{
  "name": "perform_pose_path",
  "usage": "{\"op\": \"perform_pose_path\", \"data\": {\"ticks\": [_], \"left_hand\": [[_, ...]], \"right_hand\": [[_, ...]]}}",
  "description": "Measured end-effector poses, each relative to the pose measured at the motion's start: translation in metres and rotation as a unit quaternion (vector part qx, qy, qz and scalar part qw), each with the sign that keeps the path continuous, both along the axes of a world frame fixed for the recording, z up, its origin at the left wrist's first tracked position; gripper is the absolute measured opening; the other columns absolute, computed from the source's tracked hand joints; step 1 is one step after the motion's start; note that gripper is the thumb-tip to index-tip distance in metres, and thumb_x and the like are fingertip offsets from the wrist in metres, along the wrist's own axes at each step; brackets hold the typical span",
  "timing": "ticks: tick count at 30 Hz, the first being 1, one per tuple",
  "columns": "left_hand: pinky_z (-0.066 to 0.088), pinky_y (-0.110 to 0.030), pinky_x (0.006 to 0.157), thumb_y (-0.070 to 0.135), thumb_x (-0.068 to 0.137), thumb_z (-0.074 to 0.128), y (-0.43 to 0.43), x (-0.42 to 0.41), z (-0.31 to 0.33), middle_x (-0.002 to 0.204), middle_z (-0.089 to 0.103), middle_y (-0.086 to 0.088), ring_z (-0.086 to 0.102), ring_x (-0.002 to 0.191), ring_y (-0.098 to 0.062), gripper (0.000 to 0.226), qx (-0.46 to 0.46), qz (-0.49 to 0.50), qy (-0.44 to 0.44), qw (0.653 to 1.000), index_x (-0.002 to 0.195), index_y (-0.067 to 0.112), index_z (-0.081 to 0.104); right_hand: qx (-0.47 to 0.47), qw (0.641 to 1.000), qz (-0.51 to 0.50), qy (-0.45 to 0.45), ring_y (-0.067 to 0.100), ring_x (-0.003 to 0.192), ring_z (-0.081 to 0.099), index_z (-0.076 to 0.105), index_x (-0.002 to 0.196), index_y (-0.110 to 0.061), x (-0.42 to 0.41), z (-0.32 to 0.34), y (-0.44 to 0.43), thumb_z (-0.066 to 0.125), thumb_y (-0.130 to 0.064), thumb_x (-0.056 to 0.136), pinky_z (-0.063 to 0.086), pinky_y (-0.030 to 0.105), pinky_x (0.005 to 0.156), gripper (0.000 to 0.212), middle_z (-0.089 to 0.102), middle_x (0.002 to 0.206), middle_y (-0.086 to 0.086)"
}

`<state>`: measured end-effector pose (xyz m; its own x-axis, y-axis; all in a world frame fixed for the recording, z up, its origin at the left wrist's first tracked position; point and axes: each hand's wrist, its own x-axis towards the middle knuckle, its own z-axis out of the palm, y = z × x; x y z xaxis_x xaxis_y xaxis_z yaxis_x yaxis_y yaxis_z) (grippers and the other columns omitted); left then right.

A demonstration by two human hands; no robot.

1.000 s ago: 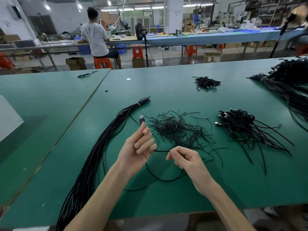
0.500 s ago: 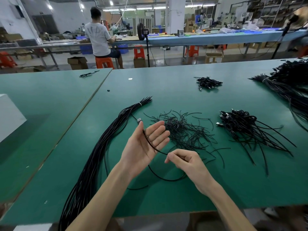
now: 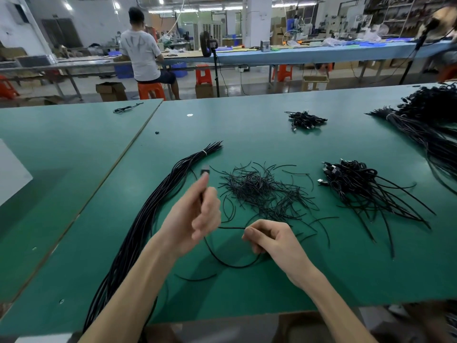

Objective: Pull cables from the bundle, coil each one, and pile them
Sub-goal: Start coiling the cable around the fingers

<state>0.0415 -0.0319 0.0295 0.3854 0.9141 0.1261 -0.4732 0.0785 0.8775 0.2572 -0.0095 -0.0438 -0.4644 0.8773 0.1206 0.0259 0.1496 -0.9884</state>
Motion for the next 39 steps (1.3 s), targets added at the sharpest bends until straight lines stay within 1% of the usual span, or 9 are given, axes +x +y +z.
{"op": "perform_pose_path", "data": {"ticks": [5,10,12,16,21,24,27,30,39], "left_hand": [[0.047,-0.024,0.053,0.054,0.107,0.04,-0.003,0.018,0.0,0.048,0.062,-0.003,0.055,0.039,-0.019,0.063,0.112,-0.052,0.565,0.816,0.067,0.014,0.069],[0.046,-0.026,0.07,0.058,0.105,0.033,0.005,0.034,-0.023,0.084,0.068,0.009,0.063,0.083,-0.009,0.046,0.269,0.104,0.752,0.593,0.089,0.031,0.067],[0.043,-0.026,0.098,0.053,0.107,0.032,0.009,0.032,-0.033,0.112,0.071,0.01,0.059,0.116,-0.009,0.046,0.308,0.134,0.753,0.566,0.105,0.028,0.071],[0.014,-0.019,0.124,0.046,0.11,0.032,0.011,0.032,-0.046,0.16,0.038,0.015,0.023,0.151,0.002,0.048,0.271,0.163,0.682,0.66,0.149,0.027,0.052],[0.043,-0.01,0.086,0.069,0.099,0.029,0.002,0.047,-0.042,0.094,0.073,0.014,0.063,0.087,0.005,0.063,0.092,0.207,0.426,0.876,0.127,0.03,0.069],[0.047,-0.026,0.105,0.057,0.106,0.032,0.001,0.06,-0.038,0.133,0.068,0.008,0.061,0.126,-0.005,0.057,0.012,0.186,0.227,0.956,0.14,0.023,0.062],[0.055,-0.028,0.099,0.053,0.11,0.027,0.001,0.063,-0.031,0.135,0.068,-0.005,0.063,0.129,-0.019,0.061,-0.029,0.168,0.093,0.981,0.132,0.012,0.067],[0.057,-0.035,0.079,0.055,0.107,0.035,0.002,0.059,-0.025,0.102,0.077,-0.01,0.075,0.091,-0.024,0.06,-0.076,0.186,0.036,0.979,0.102,0.016,0.08],[0.032,-0.02,0.049,0.052,0.108,0.041,0.004,0.048,-0.019,0.06,0.028,0.01,0.024,0.044,-0.006,0.051,-0.128,0.151,-0.164,0.966,0.07,0.02,0.051]], "right_hand": [[-0.01,1.0,-0.004,0.01,0.008,0.067,0.059,0.077,0.089,-0.019,0.0,-0.001,0.0,0.07,-0.034,0.095,0.047,0.018,0.066,0.018,0.068,0.069,-0.001],[-0.037,0.995,-0.058,0.077,0.008,0.073,0.065,0.076,0.094,-0.021,0.0,-0.001,0.001,0.061,-0.009,0.101,0.048,0.018,0.063,0.02,0.075,0.08,0.003],[-0.042,0.992,-0.068,0.098,0.015,0.076,0.067,0.074,0.101,-0.016,0.001,-0.002,0.002,0.06,-0.01,0.102,0.049,0.022,0.063,0.015,0.076,0.083,0.009],[-0.02,0.997,-0.019,0.077,0.016,0.077,0.069,0.074,0.107,-0.021,0.001,0.0,0.001,0.059,-0.021,0.104,0.05,0.026,0.066,0.015,0.075,0.084,0.012],[-0.017,0.997,0.03,0.068,0.009,0.083,0.068,0.076,0.108,-0.021,0.0,0.003,0.001,0.062,-0.028,0.102,0.05,0.019,0.073,0.017,0.077,0.091,0.008],[-0.026,0.994,0.06,0.086,0.015,0.093,0.071,0.076,0.111,-0.018,0.0,0.004,0.0,0.063,-0.021,0.102,0.051,0.018,0.082,0.016,0.077,0.1,0.01],[-0.027,0.993,0.073,0.092,0.019,0.104,0.071,0.076,0.113,-0.016,-0.001,0.004,0.001,0.066,-0.015,0.099,0.052,0.023,0.092,0.016,0.077,0.108,0.009],[-0.03,0.994,0.071,0.083,0.021,0.103,0.072,0.076,0.108,-0.014,-0.002,0.002,0.001,0.07,-0.011,0.096,0.052,0.024,0.094,0.014,0.077,0.106,0.009],[0.037,0.997,0.055,-0.03,0.016,0.098,0.073,0.074,0.106,-0.015,-0.006,-0.001,0.0,0.071,-0.016,0.096,0.054,0.026,0.093,0.011,0.078,0.1,-0.001]]}}
